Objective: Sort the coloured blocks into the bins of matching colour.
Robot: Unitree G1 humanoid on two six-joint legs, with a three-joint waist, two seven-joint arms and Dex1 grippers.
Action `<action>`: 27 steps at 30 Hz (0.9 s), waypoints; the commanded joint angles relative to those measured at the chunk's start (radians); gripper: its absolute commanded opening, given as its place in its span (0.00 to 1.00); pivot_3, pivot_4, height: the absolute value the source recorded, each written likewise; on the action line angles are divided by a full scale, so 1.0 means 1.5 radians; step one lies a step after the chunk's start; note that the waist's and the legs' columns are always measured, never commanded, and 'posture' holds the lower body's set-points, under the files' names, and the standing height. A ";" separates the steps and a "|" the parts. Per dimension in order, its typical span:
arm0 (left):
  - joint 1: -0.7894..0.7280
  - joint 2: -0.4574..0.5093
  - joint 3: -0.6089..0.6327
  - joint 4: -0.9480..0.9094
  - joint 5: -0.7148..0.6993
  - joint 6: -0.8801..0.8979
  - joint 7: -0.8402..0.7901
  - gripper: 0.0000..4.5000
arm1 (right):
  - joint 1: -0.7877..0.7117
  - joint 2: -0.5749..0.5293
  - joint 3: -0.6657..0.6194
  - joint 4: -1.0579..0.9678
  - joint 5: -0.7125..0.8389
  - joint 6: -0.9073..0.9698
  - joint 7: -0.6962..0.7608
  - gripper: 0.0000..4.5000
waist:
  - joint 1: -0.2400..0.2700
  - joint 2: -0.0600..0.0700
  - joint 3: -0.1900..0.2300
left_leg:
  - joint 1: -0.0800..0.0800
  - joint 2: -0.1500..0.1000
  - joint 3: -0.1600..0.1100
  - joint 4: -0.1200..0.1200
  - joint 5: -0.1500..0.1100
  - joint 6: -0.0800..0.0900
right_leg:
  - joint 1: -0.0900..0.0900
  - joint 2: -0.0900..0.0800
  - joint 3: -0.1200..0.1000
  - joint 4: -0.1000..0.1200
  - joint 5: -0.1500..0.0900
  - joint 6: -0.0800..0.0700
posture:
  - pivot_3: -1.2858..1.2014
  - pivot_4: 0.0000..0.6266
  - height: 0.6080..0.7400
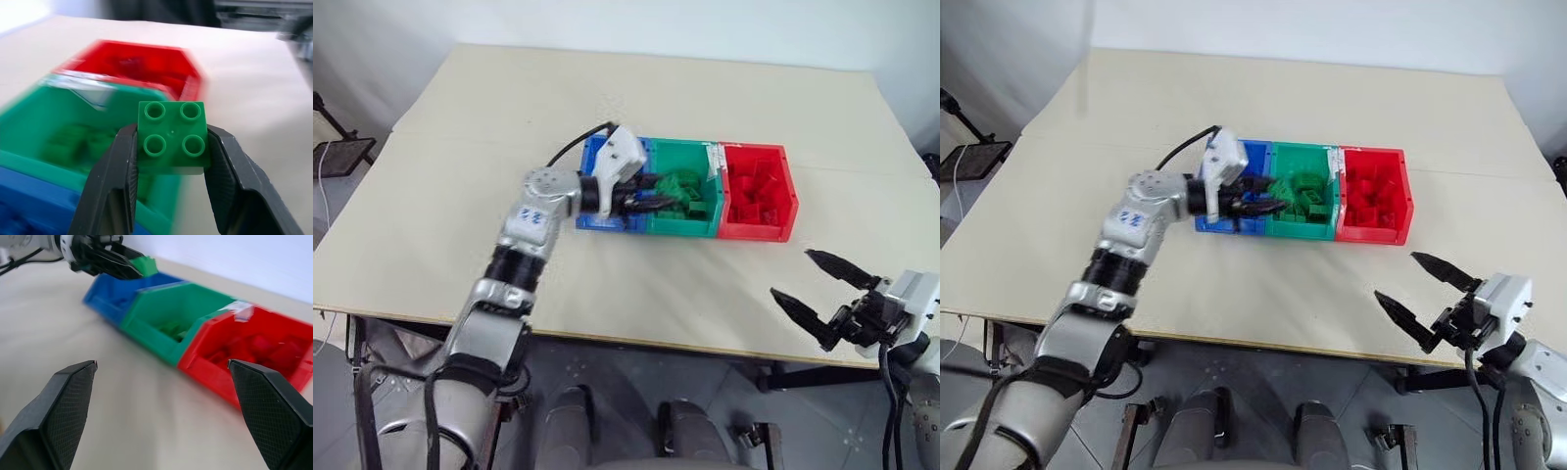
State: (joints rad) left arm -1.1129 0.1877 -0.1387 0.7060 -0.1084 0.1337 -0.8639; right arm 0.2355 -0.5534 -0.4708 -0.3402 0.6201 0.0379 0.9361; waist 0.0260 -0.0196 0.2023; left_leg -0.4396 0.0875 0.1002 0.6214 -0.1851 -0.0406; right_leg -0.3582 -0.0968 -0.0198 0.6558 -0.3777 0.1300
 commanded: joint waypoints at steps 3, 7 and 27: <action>-0.085 -0.037 0.013 0.152 0.034 -0.110 0.060 0.33 | 0.025 0.024 -0.032 -0.051 0.011 -0.026 -0.042 1.00 | -0.004 0.000 0.000 | 0.000 0.000 0.000 -0.001 0.000 0.000 | 0.000 0.000 0.000 -0.001 0.000 0.000 | 0.52 0.24 1.00; -0.100 -0.043 0.016 0.206 0.039 -0.147 0.055 0.33 | 0.035 0.040 -0.040 -0.057 0.012 -0.028 -0.075 1.00 | -0.004 0.000 0.000 | 0.000 0.000 0.001 -0.002 0.000 -0.001 | -0.001 0.000 0.000 -0.001 0.000 0.000 | 0.52 0.24 1.00; 0.162 0.198 0.103 -0.085 -0.068 -0.190 -0.207 0.99 | -0.058 -0.031 0.035 0.037 0.003 -0.026 0.038 1.00 | -0.016 0.000 0.000 | 0.001 0.001 0.002 -0.006 0.001 -0.003 | -0.001 0.001 0.000 -0.001 0.000 0.000 | 0.52 0.24 1.00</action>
State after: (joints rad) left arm -0.9054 0.4455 -0.0235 0.6751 -0.1646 -0.1584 -1.1386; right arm 0.1617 -0.5775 -0.4175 -0.2913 0.6160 0.0050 0.9583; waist 0.0020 -0.0190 0.2020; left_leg -0.4378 0.0893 0.1028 0.6135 -0.1839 -0.0445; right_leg -0.3603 -0.0950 -0.0189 0.6551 -0.3780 0.1303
